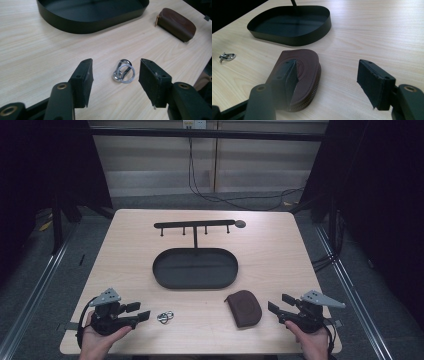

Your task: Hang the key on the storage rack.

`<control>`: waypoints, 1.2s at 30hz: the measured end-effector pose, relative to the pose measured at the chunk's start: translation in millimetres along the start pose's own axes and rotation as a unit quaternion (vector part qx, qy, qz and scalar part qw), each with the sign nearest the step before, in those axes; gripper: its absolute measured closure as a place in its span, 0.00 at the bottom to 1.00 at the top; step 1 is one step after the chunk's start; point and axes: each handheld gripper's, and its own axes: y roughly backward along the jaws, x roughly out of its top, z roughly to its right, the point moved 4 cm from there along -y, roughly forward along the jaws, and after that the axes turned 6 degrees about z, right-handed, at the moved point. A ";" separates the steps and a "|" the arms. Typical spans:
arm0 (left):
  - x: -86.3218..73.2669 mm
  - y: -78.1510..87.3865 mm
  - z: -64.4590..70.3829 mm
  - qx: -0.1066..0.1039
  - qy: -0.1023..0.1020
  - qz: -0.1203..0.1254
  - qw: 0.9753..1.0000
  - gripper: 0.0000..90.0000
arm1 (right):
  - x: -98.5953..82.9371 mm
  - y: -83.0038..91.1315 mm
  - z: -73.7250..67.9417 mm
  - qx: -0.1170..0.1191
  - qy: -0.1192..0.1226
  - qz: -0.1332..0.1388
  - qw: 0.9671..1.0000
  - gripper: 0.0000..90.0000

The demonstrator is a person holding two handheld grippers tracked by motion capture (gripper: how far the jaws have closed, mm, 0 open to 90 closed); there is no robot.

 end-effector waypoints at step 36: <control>22.1 -41.6 26.3 0.008 -0.037 -0.141 0.989 0.59 | -4.4 -4.7 1.2 -0.005 -0.013 -0.038 0.999 0.32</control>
